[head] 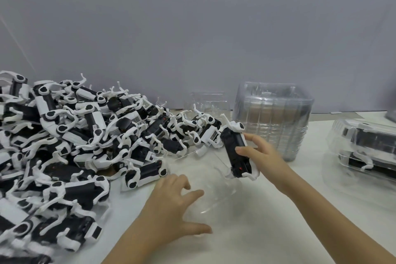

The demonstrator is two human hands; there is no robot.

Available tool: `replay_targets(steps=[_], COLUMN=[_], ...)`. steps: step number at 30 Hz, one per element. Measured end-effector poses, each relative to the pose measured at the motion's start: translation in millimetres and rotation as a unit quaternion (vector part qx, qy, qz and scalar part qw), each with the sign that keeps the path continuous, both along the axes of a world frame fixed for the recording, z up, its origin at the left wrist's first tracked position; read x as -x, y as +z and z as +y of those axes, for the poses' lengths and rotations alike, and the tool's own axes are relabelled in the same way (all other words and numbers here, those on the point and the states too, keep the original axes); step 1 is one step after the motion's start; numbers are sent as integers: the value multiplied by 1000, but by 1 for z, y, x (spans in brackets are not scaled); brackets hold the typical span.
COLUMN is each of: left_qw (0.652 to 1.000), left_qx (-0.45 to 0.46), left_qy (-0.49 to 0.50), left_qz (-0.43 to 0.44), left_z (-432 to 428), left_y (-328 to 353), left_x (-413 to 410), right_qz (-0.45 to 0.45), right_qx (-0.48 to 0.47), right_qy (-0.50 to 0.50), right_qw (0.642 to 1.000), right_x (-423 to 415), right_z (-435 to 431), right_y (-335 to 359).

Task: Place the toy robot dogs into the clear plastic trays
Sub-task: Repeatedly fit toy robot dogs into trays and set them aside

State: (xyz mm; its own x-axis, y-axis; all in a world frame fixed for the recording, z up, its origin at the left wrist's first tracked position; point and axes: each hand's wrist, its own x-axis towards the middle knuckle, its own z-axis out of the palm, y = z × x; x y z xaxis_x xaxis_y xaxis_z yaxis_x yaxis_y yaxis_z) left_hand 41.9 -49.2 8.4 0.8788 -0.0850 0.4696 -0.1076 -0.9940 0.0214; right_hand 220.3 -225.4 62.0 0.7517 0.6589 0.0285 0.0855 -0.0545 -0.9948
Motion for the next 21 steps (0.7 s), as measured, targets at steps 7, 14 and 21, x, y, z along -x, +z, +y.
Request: replay_targets(steps=[7, 14, 21], left_qw=[975, 881, 896], left_qx=[82, 459, 415], left_qy=[18, 96, 161], left_qz=[-207, -62, 11], left_z=[-41, 22, -1], left_y=[-2, -14, -24], left_x=[-20, -12, -20], right_qz=[-26, -97, -286], right_qx=[52, 86, 287], right_qy=[46, 89, 151], right_qw=[997, 988, 902], right_x=[-2, -12, -9], right_z=[12, 15, 29], right_y=[-1, 5, 5])
